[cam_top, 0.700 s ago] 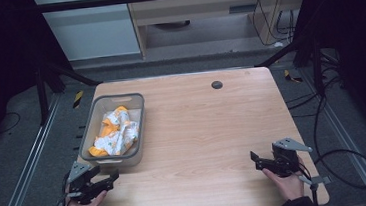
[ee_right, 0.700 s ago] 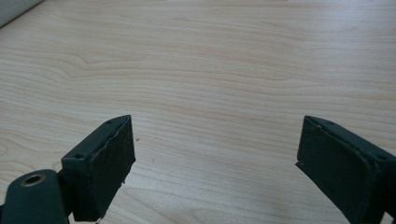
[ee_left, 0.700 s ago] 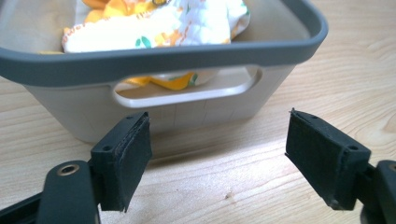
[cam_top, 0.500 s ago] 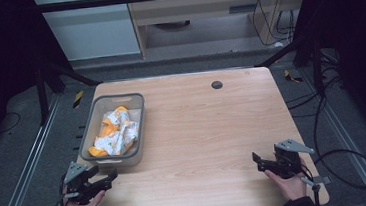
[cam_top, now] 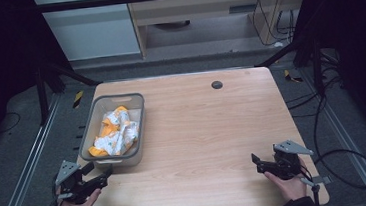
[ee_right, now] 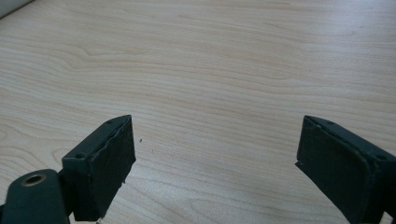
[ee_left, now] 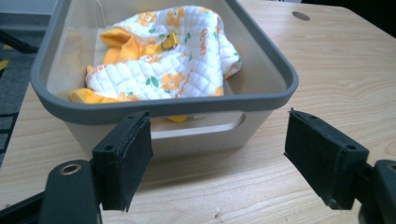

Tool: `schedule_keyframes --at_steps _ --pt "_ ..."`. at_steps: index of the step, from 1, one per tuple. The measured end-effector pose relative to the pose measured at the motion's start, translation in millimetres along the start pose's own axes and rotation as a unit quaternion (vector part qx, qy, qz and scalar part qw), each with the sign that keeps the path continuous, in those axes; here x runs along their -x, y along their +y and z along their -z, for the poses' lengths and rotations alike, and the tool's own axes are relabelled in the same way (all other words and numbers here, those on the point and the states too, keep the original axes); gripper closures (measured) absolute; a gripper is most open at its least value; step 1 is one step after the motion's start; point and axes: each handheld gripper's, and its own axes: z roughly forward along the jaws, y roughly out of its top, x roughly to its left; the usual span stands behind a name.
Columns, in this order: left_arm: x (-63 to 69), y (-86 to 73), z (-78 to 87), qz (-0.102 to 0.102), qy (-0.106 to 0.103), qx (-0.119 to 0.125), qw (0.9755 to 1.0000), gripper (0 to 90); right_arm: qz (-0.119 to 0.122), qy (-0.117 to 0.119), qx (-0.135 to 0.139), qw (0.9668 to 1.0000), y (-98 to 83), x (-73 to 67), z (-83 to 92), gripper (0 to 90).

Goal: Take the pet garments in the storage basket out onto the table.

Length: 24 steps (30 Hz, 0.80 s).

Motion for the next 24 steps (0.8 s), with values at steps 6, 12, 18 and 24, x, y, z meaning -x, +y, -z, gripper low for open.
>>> schedule_keyframes --at_steps 6,12,18,24 --pt "2.2 6.4 2.5 -0.003 -0.005 0.003 1.0 22.6 0.0 -0.004 0.015 0.9999 0.8 0.4 3.3 11.9" --pt "3.0 14.3 2.7 -0.008 -0.01 0.004 0.9999 22.6 0.003 -0.005 0.018 0.9998 0.5 -0.3 4.2 12.0" --pt "1.6 20.7 1.9 -0.013 -0.01 0.003 0.9999 22.5 0.003 -0.004 0.013 0.9999 -0.2 0.1 2.8 11.9" --pt "0.9 32.9 2.0 -0.019 -0.012 0.005 0.9997 22.5 0.004 -0.005 0.016 0.9999 0.4 0.0 3.7 11.8"
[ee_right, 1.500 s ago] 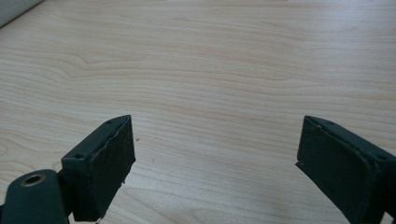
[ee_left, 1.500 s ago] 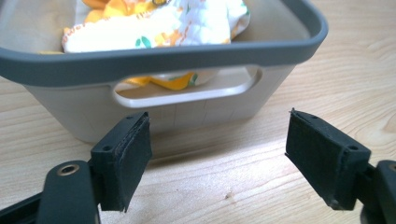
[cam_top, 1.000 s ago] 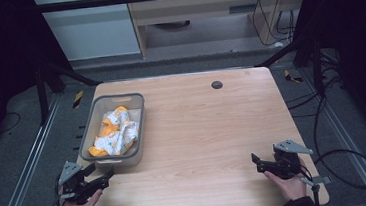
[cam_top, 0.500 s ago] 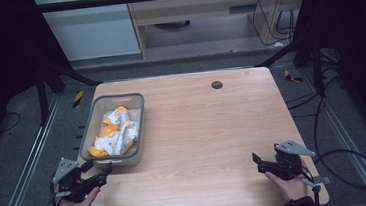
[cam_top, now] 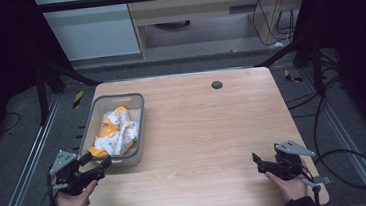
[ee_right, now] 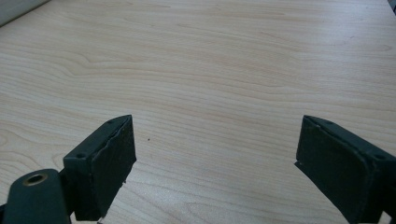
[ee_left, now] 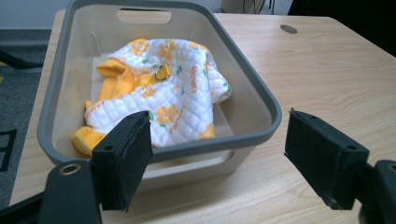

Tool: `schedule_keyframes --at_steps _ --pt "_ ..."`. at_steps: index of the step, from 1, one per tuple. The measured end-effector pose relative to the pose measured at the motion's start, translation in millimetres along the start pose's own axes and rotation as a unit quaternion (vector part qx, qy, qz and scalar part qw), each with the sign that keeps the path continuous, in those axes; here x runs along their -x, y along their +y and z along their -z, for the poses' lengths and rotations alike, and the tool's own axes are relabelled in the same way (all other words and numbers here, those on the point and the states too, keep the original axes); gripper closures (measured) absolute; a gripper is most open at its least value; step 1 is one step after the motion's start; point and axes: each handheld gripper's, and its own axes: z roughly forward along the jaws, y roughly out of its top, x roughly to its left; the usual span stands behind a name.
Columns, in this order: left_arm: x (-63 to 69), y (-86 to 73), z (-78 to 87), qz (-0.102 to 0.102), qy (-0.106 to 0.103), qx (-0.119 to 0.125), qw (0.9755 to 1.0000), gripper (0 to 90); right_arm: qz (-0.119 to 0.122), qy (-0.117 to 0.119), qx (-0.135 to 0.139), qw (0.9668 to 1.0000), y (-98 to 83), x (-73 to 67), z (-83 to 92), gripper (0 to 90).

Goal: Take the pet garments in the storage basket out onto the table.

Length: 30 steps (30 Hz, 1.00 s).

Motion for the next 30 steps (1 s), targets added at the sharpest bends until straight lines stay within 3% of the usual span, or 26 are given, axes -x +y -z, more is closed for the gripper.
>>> schedule_keyframes --at_steps 17,30 --pt "-0.4 34.0 -17.7 -0.01 -0.011 0.011 0.9998 22.6 -0.001 0.002 -0.004 1.0 -0.8 0.8 -1.8 11.8" --pt "-2.8 54.5 -35.5 -0.023 -0.001 -0.011 0.9997 22.7 -0.001 0.004 -0.005 1.0 -0.6 1.1 -2.6 11.7"
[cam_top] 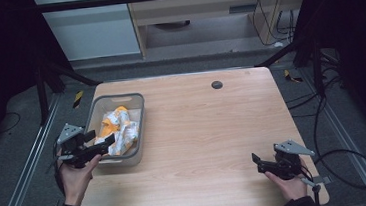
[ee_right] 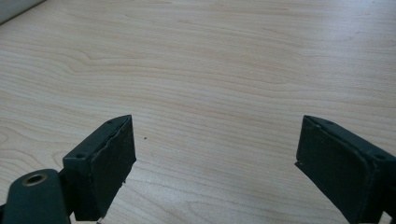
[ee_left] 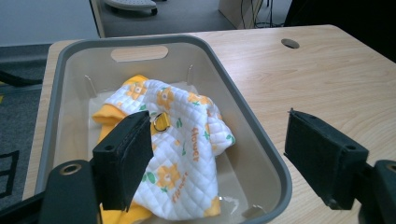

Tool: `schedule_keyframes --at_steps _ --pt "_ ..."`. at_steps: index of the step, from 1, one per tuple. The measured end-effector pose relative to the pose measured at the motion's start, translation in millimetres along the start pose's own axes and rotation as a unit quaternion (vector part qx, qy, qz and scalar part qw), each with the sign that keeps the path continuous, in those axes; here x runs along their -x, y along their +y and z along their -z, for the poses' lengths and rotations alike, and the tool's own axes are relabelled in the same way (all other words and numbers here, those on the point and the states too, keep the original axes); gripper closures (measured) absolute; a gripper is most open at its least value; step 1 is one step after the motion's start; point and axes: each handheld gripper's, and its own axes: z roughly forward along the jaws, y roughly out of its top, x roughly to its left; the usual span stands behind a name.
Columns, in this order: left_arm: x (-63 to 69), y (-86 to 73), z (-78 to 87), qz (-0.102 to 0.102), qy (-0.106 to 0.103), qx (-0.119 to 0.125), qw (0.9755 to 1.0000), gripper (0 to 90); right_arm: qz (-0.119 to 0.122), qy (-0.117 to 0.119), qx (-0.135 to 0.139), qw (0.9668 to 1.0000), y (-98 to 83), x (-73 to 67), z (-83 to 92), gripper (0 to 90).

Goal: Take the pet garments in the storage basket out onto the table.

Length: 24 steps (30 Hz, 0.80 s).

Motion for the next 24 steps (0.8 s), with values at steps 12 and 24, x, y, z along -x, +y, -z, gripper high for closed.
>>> schedule_keyframes --at_steps 12,24 --pt "-6.0 8.1 -17.4 0.0 0.002 -0.024 0.9997 22.7 0.0 0.004 -0.002 1.0 0.3 -0.1 -0.2 11.6" --pt "-11.9 14.7 -32.5 -0.004 0.0 -0.043 0.9991 22.6 0.001 0.002 0.0 1.0 1.0 0.2 -0.4 11.6"
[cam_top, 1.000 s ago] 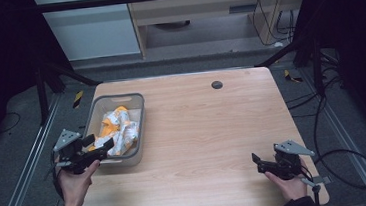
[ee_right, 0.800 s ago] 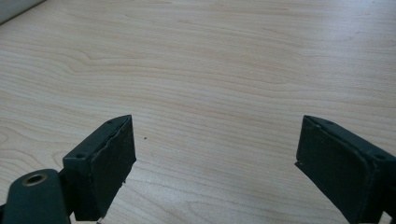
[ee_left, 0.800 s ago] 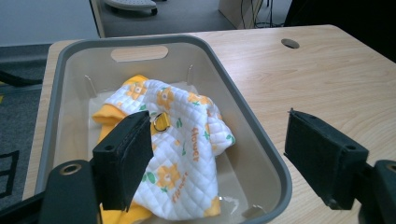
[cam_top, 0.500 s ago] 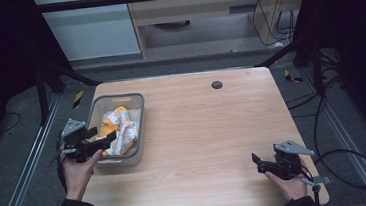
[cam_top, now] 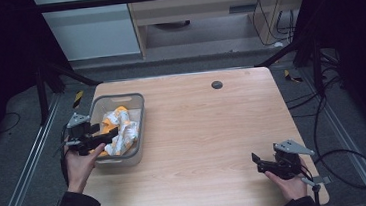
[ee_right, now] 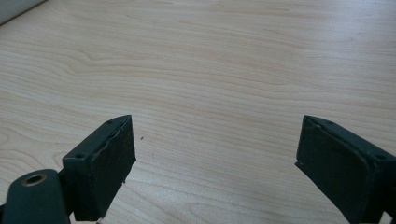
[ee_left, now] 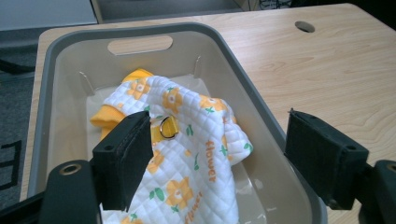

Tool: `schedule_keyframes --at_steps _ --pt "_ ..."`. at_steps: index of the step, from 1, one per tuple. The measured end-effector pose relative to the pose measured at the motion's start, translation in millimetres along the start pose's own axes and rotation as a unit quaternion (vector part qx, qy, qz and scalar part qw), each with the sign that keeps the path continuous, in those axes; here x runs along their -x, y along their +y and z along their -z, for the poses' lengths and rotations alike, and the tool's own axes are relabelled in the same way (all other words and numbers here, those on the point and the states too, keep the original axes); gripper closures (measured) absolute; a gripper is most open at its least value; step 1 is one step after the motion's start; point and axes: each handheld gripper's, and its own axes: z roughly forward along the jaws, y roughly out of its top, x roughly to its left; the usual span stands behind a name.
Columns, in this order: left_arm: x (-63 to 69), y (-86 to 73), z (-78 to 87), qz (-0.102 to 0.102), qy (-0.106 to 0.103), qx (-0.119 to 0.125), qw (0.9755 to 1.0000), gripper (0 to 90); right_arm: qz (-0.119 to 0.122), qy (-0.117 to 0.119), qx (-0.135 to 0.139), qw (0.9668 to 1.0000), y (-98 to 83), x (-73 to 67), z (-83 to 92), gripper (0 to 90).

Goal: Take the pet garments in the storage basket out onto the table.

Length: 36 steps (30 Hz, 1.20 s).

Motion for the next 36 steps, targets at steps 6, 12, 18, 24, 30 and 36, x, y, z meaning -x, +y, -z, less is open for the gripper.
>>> schedule_keyframes --at_steps 6,12,18,24,30,36 --pt "-0.6 5.3 -5.0 -0.005 0.004 -0.01 0.9999 22.7 -0.001 0.001 -0.001 1.0 0.3 -0.3 0.0 11.5" --pt "-2.4 9.2 -14.1 -0.008 0.002 -0.031 0.9995 22.5 -0.004 0.0 -0.003 1.0 0.4 -0.2 -0.1 11.5" --pt "-2.7 13.0 -20.6 -0.013 0.005 -0.046 0.9989 22.5 -0.002 0.001 -0.004 1.0 0.5 0.0 -0.4 11.5" --pt "-1.1 17.1 -27.1 -0.02 0.007 -0.059 0.998 23.1 -0.001 0.002 -0.005 1.0 0.3 0.1 -1.1 11.5" --pt "0.6 22.0 -35.0 -0.03 0.011 -0.082 0.9961 23.2 -0.001 0.003 -0.007 1.0 0.4 0.1 -1.4 11.5" --pt "3.1 25.7 -41.9 -0.039 0.01 -0.096 0.9946 23.4 0.001 0.004 -0.008 1.0 0.4 0.1 -1.7 11.5"
